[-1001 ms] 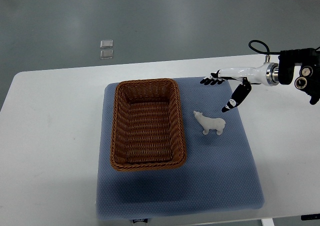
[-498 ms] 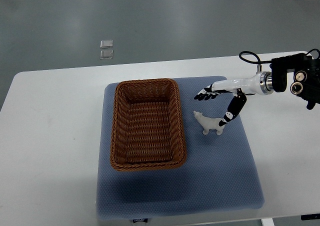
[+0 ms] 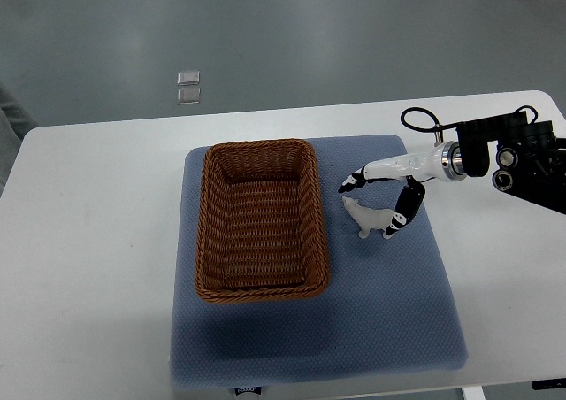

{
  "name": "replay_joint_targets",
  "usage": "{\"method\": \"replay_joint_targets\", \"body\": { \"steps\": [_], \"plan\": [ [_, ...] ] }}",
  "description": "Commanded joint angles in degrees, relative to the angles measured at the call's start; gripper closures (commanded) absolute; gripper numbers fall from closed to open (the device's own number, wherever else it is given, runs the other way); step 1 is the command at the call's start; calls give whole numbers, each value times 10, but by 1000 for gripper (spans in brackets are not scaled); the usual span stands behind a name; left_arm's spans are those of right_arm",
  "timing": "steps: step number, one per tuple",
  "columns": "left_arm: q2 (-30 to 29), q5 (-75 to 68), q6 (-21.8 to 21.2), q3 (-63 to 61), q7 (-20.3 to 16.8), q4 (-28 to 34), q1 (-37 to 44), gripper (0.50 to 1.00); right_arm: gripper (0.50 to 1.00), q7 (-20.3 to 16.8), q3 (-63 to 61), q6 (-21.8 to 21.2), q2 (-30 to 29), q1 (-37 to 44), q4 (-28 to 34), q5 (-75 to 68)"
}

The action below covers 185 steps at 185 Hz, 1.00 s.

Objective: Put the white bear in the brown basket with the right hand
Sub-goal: 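Close the right hand's fingers around the white bear figurine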

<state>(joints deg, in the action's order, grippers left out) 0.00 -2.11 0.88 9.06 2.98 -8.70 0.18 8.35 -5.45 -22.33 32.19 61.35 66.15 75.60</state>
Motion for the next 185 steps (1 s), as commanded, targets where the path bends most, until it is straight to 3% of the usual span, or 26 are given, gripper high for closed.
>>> {"method": "replay_joint_targets", "body": {
  "steps": [1, 61, 96, 128, 164, 185],
  "plan": [
    [0, 0, 0, 0, 0, 0, 0, 500, 591, 0, -1, 0, -4, 3, 2, 1],
    [0, 0, 0, 0, 0, 0, 0, 500, 638, 0, 0, 3, -16, -5, 2, 26],
    [0, 0, 0, 0, 0, 0, 0, 500, 695, -1, 0, 11, -18, -12, -3, 46],
    [0, 0, 0, 0, 0, 0, 0, 500, 709, -1, 0, 14, -18, -17, -5, 53],
    [0, 0, 0, 0, 0, 0, 0, 500, 781, -1, 1, 14, -20, -18, -5, 54],
    [0, 0, 0, 0, 0, 0, 0, 500, 873, -1, 1, 14, -22, -17, -5, 55]
  ]
}}
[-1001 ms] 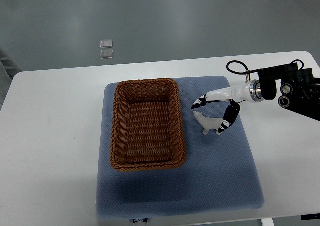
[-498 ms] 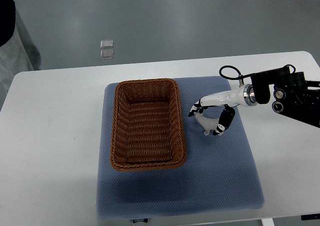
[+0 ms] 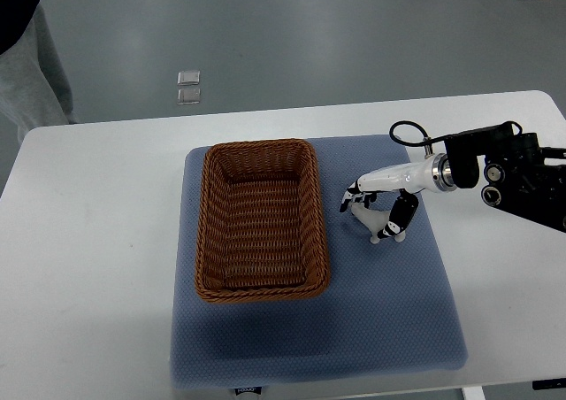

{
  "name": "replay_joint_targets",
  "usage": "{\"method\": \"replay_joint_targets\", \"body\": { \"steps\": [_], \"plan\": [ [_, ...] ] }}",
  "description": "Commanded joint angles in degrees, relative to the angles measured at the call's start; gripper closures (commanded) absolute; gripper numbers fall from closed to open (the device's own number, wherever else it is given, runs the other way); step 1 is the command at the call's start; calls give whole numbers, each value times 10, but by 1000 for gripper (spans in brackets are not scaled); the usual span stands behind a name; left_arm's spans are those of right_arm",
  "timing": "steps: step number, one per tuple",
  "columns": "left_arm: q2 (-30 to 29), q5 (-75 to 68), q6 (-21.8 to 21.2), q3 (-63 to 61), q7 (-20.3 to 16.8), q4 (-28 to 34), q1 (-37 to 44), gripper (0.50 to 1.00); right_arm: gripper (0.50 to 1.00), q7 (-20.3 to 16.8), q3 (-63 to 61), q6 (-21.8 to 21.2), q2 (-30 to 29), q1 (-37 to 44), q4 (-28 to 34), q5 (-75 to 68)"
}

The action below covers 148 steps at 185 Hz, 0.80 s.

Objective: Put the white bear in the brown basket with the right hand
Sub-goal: 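Close the right hand's fingers around the white bear figurine, then lift the bear with the right hand and carry it over the basket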

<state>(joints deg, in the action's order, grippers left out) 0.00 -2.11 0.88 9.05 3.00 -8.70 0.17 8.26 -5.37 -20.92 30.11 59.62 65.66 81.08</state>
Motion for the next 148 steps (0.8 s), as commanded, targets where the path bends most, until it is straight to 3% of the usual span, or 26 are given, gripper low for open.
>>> {"method": "replay_joint_targets", "body": {
  "steps": [1, 10, 26, 148],
  "plan": [
    [0, 0, 0, 0, 0, 0, 0, 500, 873, 0, 0, 0, -1, 1, 0, 0],
    [0, 0, 0, 0, 0, 0, 0, 500, 916, -1, -1, 0, -1, 2, 0, 0],
    [0, 0, 0, 0, 0, 0, 0, 500, 932, -3, -3, 1, 3, 6, 0, 0],
    [0, 0, 0, 0, 0, 0, 0, 500, 930, -4, -24, 17, 30, 64, -13, -5]
  ]
}}
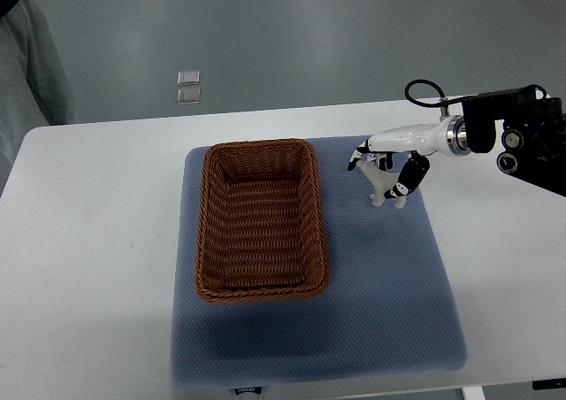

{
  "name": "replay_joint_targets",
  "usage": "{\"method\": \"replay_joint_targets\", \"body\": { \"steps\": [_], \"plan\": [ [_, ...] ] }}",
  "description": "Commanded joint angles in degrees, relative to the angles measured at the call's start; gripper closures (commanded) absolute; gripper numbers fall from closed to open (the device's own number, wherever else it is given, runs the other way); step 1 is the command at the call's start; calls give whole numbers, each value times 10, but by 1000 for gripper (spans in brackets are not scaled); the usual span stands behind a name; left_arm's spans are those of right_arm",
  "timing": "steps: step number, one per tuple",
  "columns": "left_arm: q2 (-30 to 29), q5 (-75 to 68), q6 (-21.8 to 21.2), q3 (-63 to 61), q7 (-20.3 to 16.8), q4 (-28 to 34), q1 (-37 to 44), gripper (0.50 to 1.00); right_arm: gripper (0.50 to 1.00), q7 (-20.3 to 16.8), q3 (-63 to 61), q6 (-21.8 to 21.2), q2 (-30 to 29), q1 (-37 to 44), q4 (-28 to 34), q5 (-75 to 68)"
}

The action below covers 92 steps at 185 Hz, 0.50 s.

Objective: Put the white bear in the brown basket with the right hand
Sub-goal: 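Lift the bear with the right hand and carry it over the basket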

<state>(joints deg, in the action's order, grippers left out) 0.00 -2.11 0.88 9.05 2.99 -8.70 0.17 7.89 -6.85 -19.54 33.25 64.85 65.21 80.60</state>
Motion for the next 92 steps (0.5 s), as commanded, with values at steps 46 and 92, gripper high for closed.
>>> {"method": "replay_joint_targets", "body": {
  "steps": [46, 92],
  "plan": [
    [0, 0, 0, 0, 0, 0, 0, 500, 930, -1, -8, 4, -19, 74, -14, -2],
    [0, 0, 0, 0, 0, 0, 0, 500, 930, -2, -9, 6, -95, 119, -34, -1]
  ]
}}
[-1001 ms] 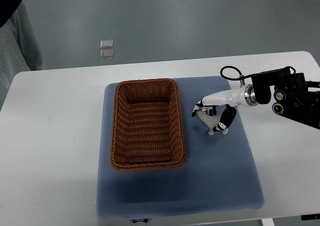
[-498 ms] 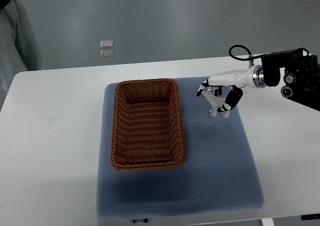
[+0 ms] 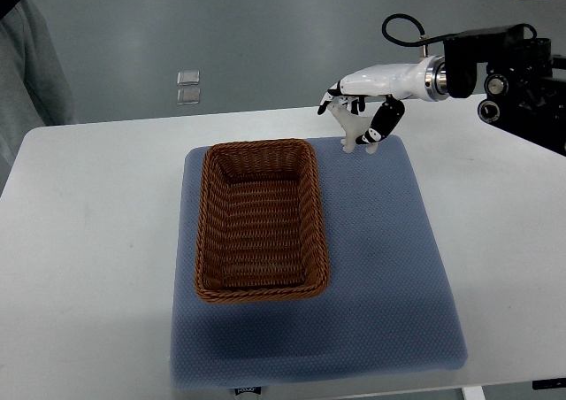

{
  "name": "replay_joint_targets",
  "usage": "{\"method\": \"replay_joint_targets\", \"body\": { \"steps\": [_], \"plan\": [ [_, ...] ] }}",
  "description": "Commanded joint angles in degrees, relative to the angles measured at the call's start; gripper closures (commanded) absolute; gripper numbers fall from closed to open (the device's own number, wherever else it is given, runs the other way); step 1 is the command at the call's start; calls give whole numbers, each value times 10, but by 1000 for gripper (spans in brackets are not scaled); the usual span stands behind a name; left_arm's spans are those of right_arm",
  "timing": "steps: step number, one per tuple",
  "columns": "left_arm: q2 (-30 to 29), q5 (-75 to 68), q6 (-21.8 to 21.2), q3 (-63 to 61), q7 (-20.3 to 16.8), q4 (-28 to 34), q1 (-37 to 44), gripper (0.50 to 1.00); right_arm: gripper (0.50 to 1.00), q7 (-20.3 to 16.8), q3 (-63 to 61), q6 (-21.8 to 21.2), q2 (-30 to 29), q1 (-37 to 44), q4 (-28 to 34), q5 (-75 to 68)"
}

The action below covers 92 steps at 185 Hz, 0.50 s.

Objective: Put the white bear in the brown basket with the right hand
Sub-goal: 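Lift the bear with the right hand and carry it over the basket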

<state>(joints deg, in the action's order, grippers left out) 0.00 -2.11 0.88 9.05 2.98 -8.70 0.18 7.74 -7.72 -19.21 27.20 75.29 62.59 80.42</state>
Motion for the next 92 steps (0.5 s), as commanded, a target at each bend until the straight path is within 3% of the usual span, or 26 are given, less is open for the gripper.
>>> {"method": "replay_joint_targets", "body": {
  "steps": [1, 60, 92],
  "plan": [
    [0, 0, 0, 0, 0, 0, 0, 500, 930, 0, 1, 3, -39, 15, -8, 1],
    [0, 0, 0, 0, 0, 0, 0, 500, 928, 0, 2, 6, -169, 7, -81, 6],
    [0, 0, 0, 0, 0, 0, 0, 500, 926, 0, 8, 20, -207, -25, -121, 7]
  ]
}}
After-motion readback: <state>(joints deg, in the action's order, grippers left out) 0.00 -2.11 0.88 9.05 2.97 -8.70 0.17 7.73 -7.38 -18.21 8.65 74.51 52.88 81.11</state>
